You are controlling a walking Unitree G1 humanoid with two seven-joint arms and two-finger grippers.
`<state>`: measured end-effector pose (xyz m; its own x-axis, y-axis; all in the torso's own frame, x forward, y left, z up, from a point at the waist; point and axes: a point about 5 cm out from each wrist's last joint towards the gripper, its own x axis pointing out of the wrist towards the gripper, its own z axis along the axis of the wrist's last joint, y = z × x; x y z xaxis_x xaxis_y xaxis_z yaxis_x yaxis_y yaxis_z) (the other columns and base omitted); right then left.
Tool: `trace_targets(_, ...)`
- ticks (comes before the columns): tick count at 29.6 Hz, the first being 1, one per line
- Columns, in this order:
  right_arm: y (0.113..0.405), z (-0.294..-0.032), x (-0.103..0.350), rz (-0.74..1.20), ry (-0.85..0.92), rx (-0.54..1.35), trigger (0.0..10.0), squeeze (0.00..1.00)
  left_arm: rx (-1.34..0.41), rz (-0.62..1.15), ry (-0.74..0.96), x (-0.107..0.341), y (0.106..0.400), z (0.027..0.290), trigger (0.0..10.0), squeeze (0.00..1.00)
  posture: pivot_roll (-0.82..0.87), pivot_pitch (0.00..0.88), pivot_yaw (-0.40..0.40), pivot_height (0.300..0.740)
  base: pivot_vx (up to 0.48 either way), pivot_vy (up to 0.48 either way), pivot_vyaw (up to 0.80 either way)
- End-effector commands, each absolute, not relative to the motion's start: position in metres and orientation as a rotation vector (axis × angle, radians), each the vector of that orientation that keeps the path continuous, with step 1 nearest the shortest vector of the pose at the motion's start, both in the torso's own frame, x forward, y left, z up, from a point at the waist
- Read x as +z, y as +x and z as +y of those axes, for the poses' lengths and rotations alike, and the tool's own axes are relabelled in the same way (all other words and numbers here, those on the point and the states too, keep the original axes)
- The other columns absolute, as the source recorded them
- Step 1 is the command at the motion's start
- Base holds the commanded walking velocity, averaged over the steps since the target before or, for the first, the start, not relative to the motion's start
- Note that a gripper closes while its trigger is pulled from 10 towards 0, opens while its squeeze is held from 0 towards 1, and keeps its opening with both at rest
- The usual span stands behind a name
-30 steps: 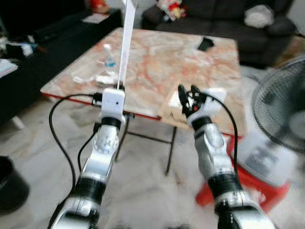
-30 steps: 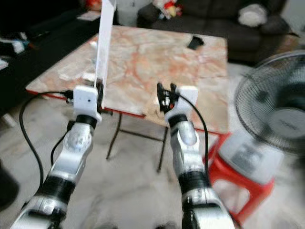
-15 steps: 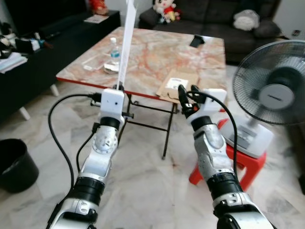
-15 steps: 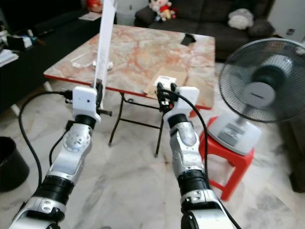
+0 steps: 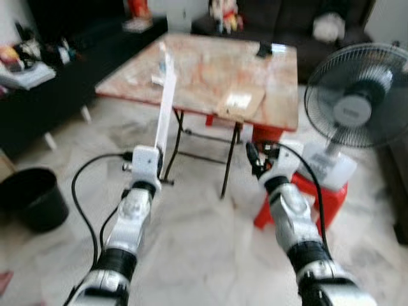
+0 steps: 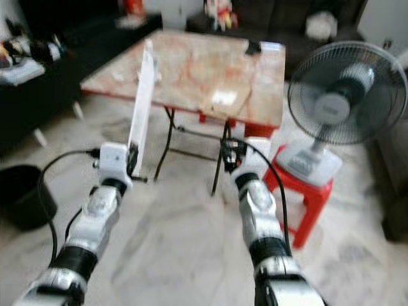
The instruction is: Picking trash to rubbish bin
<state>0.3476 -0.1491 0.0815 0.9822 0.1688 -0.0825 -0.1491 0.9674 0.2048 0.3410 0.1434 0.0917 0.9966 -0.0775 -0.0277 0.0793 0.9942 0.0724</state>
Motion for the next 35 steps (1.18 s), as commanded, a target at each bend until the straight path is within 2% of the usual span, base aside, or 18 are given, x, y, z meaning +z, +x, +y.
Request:
trace_targets(1, 0.334, -0.163, 0.054, 0.225, 0.152, 0.129, 10.0, 0.00, -0.084, 0.132, 0.037, 0.070, 0.337, 0.146, 10.0, 0.00, 0.00, 0.071, -0.046, 0.740, 0.000, 0.000, 0.50)
trace_targets(4, 0.316, -0.172, 0.025, 0.360, 0.108, 0.101, 10.0, 0.00, -0.078, 0.238, 0.004, 0.046, 0.327, 0.149, 10.0, 0.00, 0.00, 0.071, -0.046, 0.740, 0.000, 0.000, 0.74)
trace_targets(6, 0.312, -0.174, 0.020, 0.383, 0.100, 0.097, 10.0, 0.00, -0.078, 0.259, -0.001, 0.042, 0.324, 0.149, 10.0, 0.00, 0.00, 0.071, -0.046, 0.740, 0.000, 0.000, 0.79)
trace_targets(10, 0.278, -0.187, -0.016, 0.566, 0.063, 0.053, 10.0, 0.00, -0.097, 0.464, 0.057, 0.001, 0.297, 0.149, 10.0, 0.00, 0.00, 0.071, -0.044, 0.740, 0.000, 0.000, 0.80)
trace_targets(23, 0.253, -0.194, -0.038, 0.686, 0.047, 0.012, 10.0, 0.00, -0.067, 0.626, 0.067, -0.026, 0.273, 0.157, 10.0, 0.00, -0.01, 0.063, -0.036, 0.740, 0.000, 0.000, 0.80)
trace_targets(28, 0.245, -0.192, -0.045, 0.733, 0.070, -0.001, 10.0, 0.00, -0.028, 0.690, 0.065, -0.037, 0.261, 0.164, 10.0, 0.00, -0.01, 0.055, -0.035, 0.740, 0.053, 0.000, 0.09)
trace_targets(35, 0.230, -0.194, -0.056, 0.801, 0.061, -0.010, 10.0, 0.00, 0.002, 0.756, 0.085, -0.049, 0.244, 0.170, 10.0, 0.00, -0.01, 0.045, -0.038, 0.740, 0.462, 0.000, 0.00)
